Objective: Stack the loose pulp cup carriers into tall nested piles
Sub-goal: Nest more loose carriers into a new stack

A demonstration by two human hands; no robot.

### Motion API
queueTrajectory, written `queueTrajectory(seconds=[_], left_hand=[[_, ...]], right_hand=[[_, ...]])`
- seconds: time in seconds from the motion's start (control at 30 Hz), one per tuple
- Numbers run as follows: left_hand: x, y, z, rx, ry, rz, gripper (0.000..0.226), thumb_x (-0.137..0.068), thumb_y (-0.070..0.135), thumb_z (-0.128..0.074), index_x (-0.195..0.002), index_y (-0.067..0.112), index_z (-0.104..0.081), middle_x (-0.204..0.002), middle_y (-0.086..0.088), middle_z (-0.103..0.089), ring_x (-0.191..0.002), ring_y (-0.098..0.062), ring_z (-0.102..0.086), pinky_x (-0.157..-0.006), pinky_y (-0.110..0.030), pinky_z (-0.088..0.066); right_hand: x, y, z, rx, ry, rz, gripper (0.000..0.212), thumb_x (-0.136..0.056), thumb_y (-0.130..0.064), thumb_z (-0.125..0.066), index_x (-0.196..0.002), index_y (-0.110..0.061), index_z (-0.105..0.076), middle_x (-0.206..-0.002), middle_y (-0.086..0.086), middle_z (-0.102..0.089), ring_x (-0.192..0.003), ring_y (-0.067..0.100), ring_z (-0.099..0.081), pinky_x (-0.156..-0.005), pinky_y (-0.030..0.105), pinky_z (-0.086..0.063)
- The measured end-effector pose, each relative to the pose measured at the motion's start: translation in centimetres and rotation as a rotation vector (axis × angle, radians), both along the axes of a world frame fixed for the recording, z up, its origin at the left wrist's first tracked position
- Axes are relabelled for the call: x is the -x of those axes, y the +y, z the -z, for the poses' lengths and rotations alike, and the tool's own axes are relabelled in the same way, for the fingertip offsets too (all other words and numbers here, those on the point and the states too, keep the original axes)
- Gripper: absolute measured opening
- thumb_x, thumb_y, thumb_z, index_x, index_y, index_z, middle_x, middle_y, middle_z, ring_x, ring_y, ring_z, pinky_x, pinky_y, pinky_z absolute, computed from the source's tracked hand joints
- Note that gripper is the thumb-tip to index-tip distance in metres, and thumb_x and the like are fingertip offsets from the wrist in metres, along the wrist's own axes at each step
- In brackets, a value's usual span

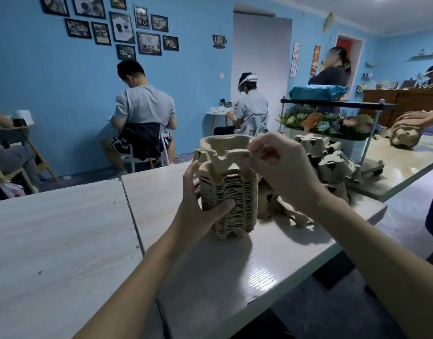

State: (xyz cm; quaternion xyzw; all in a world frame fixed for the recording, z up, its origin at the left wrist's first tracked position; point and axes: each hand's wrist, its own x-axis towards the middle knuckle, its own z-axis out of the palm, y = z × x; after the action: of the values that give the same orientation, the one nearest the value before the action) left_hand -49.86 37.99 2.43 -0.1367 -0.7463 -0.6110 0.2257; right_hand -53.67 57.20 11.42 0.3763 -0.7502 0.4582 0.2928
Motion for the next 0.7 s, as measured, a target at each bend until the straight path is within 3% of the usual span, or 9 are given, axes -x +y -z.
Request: queueTrajectory(seconds=[0.07, 0.17, 0.23, 0.33, 0.43, 0.5, 0.6, 0.7], left_hand=[[0.1, -0.2, 0.0, -0.007, -0.025, -0.01, 0.107, -0.065, 0.048, -0.089, -0.136, 0.064, -0.012, -0.141, -0.002, -0.051, -0.125, -0.008, -0.055, -0.096, -0.031, -0.054], [0.0, -1.0, -0.1, -0.01, -0.044, -0.01, 0.122, -0.055, 0.062, -0.088, -0.142, 0.065, -0.003, -0.146, 0.006, -0.045, -0.132, -0.005, -0.049, -0.105, -0.039, -0.049], [-0.2, -1.1, -0.4, 0.012, -0.03, -0.01, 0.118, -0.061, 0.058, -0.087, -0.145, 0.064, -0.004, -0.14, 0.017, -0.046, -0.129, 0.005, -0.049, -0.101, -0.031, -0.05], [-0.2, -0.5, -1.3, 0.023, 0.008, 0.005, 0.093, -0.07, 0.041, -0.082, -0.136, 0.068, -0.024, -0.126, 0.033, -0.048, -0.115, 0.016, -0.052, -0.084, -0.013, -0.051], [0.0, 0.1, -1.6, 0.029, 0.018, 0.021, 0.082, -0.074, 0.033, -0.084, -0.139, 0.051, -0.037, -0.128, 0.015, -0.058, -0.112, 0.001, -0.063, -0.087, -0.024, -0.057], [0.1, 0.4, -1.6, 0.023, 0.029, 0.015, 0.078, -0.075, 0.029, -0.086, -0.138, 0.038, -0.041, -0.121, 0.003, -0.064, -0.103, -0.005, -0.068, -0.085, -0.03, -0.059], [0.1, 0.7, -1.5, 0.016, 0.029, -0.002, 0.075, -0.073, 0.028, -0.081, -0.137, 0.031, -0.042, -0.114, 0.001, -0.066, -0.1, -0.007, -0.068, -0.08, -0.028, -0.058], [0.1, 0.9, -1.5, 0.009, 0.011, -0.011, 0.073, -0.071, 0.031, -0.081, -0.134, 0.033, -0.043, -0.109, 0.006, -0.066, -0.1, -0.007, -0.067, -0.079, -0.028, -0.059]], right_hand=[[0.4, -0.2, 0.6, -0.127, 0.014, 0.004, 0.016, -0.078, -0.009, -0.079, -0.091, -0.008, -0.068, -0.099, 0.004, -0.064, -0.087, 0.013, -0.062, -0.078, 0.026, -0.054], [0.3, 0.5, 1.5, -0.247, -0.075, -0.038, 0.031, -0.08, -0.034, -0.077, -0.105, -0.016, -0.071, -0.119, -0.006, -0.057, -0.113, 0.005, -0.053, -0.097, 0.019, -0.044], [0.5, 0.9, 2.1, -0.255, -0.073, -0.002, 0.033, -0.086, -0.044, -0.069, -0.111, -0.022, -0.07, -0.122, -0.011, -0.056, -0.121, 0.012, -0.049, -0.101, 0.026, -0.04], [1.1, 2.2, 3.1, -0.221, -0.121, 0.031, 0.032, -0.092, -0.039, -0.064, -0.118, -0.021, -0.067, -0.119, -0.01, -0.058, -0.113, 0.008, -0.053, -0.095, 0.027, -0.044], [1.7, 5.1, 4.7, -0.243, -0.182, 0.111, 0.03, -0.091, -0.033, -0.065, -0.119, -0.023, -0.063, -0.111, -0.013, -0.058, -0.101, 0.0, -0.055, -0.087, 0.023, -0.045], [1.8, 7.8, 5.9, -0.284, -0.227, 0.167, 0.028, -0.09, -0.03, -0.067, -0.117, -0.022, -0.065, -0.108, -0.013, -0.058, -0.101, 0.005, -0.057, -0.085, 0.024, -0.045], [2.0, 12.1, 7.6, -0.314, -0.3, 0.263, 0.017, -0.087, -0.024, -0.072, -0.104, -0.028, -0.069, -0.101, -0.009, -0.064, -0.097, 0.016, -0.06, -0.079, 0.028, -0.047], [2.1, 14.2, 9.1, -0.374, -0.308, 0.321, 0.023, -0.079, -0.033, -0.079, -0.101, -0.035, -0.071, -0.104, -0.017, -0.066, -0.1, 0.019, -0.055, -0.088, 0.043, -0.047]])
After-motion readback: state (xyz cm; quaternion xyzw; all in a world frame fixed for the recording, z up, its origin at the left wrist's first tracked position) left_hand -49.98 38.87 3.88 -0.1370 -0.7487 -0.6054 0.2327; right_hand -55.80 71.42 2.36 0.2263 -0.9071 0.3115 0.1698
